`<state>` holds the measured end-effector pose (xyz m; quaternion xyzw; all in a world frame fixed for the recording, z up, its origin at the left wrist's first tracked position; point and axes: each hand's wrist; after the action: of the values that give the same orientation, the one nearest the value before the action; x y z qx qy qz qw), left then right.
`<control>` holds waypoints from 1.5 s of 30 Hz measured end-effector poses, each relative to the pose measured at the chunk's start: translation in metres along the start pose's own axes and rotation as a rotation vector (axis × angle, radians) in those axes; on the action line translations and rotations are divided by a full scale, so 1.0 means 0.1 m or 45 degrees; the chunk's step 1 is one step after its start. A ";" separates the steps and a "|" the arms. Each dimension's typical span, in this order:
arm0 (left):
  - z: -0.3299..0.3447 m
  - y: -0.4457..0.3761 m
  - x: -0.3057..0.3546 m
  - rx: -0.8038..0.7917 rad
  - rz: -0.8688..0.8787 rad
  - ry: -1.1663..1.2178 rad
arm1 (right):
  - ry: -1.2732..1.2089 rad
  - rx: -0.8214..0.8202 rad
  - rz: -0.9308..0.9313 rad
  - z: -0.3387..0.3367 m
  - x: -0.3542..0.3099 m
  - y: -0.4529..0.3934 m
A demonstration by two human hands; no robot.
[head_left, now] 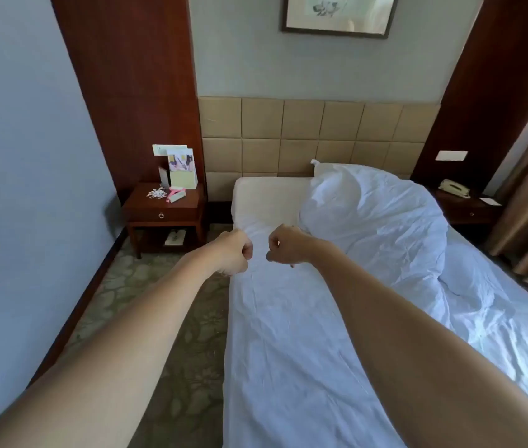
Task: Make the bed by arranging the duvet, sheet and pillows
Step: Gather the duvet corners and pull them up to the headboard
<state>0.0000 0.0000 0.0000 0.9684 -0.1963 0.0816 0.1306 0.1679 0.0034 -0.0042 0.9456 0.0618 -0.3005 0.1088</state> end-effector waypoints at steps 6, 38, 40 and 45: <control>-0.18 -0.66 -0.72 -0.067 0.017 -0.104 | -0.134 0.089 0.071 0.18 -0.07 -1.01; -1.46 -6.37 -1.10 -0.256 0.839 -0.175 | -0.168 0.659 0.856 -1.57 1.41 -4.76; -1.39 -6.68 -1.00 -0.279 0.891 -0.160 | -0.157 0.676 0.899 -1.67 1.58 -4.93; -1.23 -7.53 -0.76 -0.327 0.986 -0.188 | -0.212 0.700 0.995 -1.85 2.18 -5.45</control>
<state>0.2199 0.7316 -0.0650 0.8020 -0.5636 0.0297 0.1956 0.3484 0.5876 -0.0763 0.8645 -0.3885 -0.3171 -0.0358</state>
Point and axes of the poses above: each hand's wrist, its own y-axis away from the middle knuckle, its own z-axis out of the palm, x = y × z, and after that the axes turned 15 degrees about -y, right-handed
